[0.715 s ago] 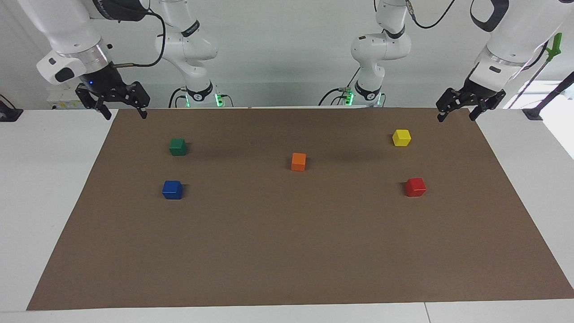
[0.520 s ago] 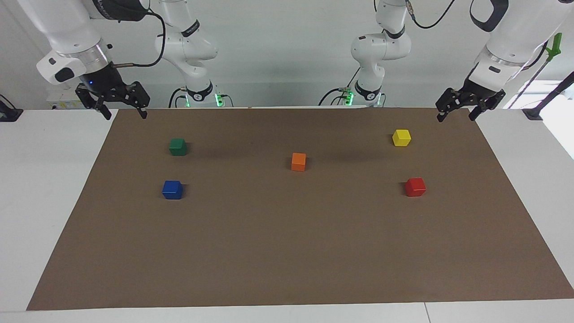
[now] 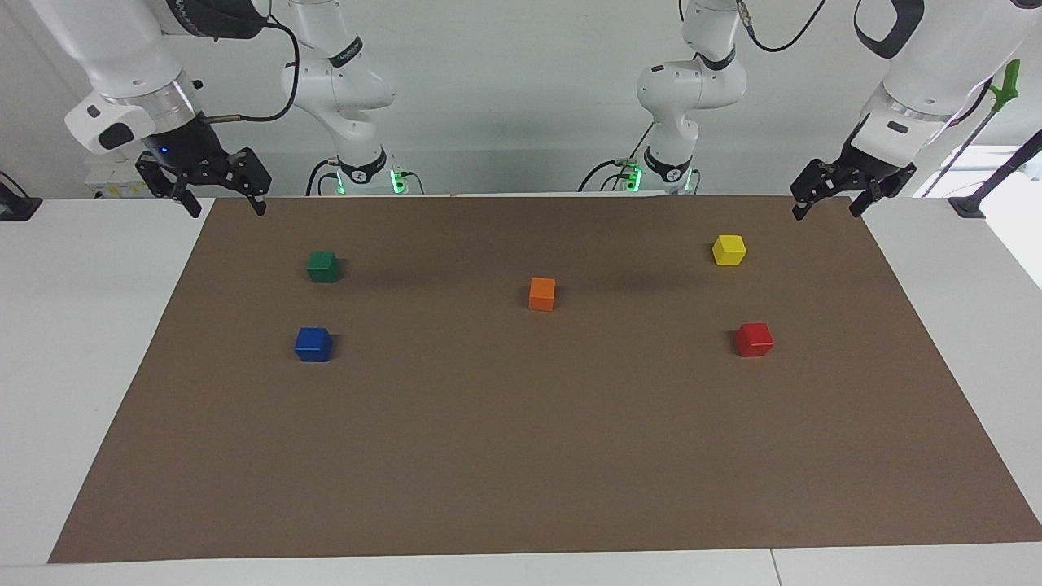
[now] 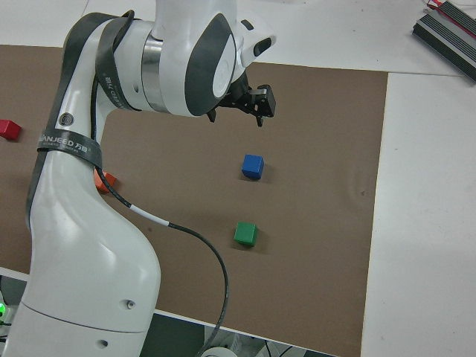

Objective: Transfer red block to right arm and stack on blue block
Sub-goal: 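Reach the left gripper to the red cube while the right gripper advances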

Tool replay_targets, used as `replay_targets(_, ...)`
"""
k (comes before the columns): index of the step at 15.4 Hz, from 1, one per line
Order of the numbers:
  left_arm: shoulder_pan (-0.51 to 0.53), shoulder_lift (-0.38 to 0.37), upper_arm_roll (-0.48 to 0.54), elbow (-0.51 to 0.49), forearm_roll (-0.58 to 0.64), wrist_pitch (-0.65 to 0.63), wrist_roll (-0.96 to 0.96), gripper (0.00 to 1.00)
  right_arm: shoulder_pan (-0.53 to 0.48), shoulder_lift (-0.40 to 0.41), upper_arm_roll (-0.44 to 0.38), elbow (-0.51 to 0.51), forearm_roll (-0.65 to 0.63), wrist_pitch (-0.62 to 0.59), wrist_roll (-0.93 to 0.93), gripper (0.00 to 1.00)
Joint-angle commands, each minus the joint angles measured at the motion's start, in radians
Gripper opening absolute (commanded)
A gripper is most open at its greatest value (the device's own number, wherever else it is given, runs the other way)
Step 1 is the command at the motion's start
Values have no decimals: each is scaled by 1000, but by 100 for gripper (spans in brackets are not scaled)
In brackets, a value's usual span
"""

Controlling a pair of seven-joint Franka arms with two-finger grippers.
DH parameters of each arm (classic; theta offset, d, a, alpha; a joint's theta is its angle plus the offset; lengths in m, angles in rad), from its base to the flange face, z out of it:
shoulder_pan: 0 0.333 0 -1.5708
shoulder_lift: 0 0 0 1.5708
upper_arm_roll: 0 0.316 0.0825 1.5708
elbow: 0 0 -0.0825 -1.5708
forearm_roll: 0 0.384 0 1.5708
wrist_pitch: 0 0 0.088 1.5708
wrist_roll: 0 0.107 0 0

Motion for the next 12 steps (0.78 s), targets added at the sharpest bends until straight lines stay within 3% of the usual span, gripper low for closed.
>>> replay_targets(1,-9,2,11,-61,-11,80,-21,100,-25,-37,9,-54,-3,7,-34,100)
replay_targets(7,8,11,11,-266,-11,324,-15,100,-35,-68,9,-144,23,41,-40,100)
replay_targets(12,22,62,12,-506,-10,677,-12,100,-104,-75,7,-318,312,154,-175,100)
